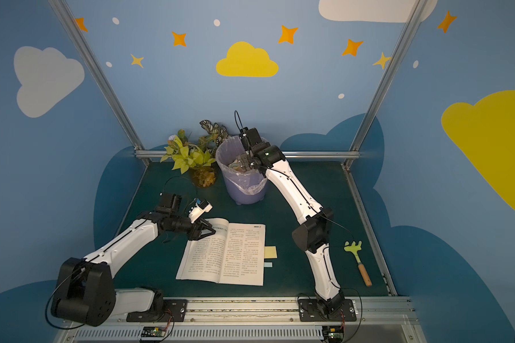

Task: Peel off the used sticky note
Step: Place the note in the trash bin, then turn the page of the book at the center of the board.

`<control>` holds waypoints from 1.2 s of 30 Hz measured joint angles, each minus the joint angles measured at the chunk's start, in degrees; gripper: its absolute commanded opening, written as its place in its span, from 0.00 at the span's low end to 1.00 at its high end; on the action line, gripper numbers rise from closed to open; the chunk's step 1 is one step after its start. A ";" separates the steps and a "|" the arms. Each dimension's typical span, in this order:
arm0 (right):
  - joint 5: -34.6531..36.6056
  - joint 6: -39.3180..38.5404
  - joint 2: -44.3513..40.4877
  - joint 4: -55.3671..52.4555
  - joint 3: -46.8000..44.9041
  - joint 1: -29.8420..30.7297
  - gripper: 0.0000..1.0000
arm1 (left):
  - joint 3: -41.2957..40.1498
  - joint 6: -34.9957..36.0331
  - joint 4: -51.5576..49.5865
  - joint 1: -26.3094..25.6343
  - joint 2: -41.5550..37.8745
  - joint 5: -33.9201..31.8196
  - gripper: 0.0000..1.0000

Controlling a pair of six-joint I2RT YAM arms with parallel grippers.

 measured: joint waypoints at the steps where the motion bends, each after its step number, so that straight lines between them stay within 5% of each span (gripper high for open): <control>1: -0.07 0.74 -0.17 -1.01 0.00 -0.50 0.98 | 0.00 0.00 0.00 0.00 0.09 -0.07 0.47; 19: -3.45 8.26 -10.58 -3.58 -3.52 2.05 0.98 | 0.11 1.11 -1.51 0.00 0.39 -3.10 0.49; 28: -1.44 14.01 -33.18 3.58 -34.60 10.73 0.98 | 1.51 8.15 -6.12 0.02 0.90 -15.13 0.51; 36: -3.61 24.52 -51.34 13.09 -68.19 14.56 0.98 | 1.51 15.15 -8.31 -0.07 9.40 -22.21 0.49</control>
